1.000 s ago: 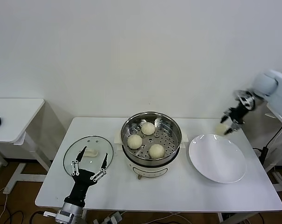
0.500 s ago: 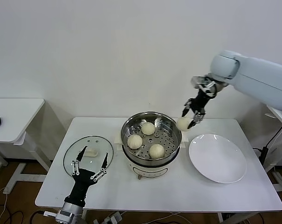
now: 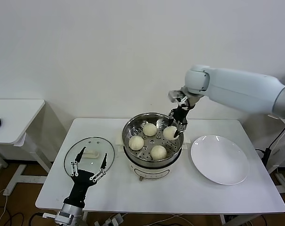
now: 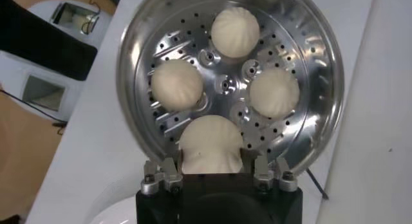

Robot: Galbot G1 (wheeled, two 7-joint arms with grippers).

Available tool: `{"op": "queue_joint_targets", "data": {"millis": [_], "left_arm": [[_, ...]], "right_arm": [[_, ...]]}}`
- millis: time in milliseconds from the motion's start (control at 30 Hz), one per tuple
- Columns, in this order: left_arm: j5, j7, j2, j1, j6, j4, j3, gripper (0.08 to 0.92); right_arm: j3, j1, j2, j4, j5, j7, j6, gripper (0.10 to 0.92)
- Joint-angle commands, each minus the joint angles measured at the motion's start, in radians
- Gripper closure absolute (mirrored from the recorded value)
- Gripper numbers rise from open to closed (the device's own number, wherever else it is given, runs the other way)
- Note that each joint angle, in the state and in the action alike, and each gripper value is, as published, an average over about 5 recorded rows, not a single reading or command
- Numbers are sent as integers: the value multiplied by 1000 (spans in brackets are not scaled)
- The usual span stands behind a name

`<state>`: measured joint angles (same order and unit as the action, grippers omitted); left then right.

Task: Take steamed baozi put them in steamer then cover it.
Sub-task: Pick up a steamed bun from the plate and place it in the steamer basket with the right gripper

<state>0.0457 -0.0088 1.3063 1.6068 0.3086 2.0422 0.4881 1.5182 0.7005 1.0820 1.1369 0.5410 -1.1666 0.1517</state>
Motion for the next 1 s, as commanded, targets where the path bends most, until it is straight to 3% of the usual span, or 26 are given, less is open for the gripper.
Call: {"op": "queue_joint_targets", "data": {"millis": [33,700,1000], "left_arm": [[0,-1,2,0,-2,2,0,177],[-1,-5,9,1,2,-3,2,177],[1,-7,5,6,-1,6,12,177]], "right_arm": [[-19,-97,54,-54,-61,50,12,389],[-41,-122,46,-78,-96,63,3,374],[-117,-100,-11,-33,-104,23,-3,210]]}}
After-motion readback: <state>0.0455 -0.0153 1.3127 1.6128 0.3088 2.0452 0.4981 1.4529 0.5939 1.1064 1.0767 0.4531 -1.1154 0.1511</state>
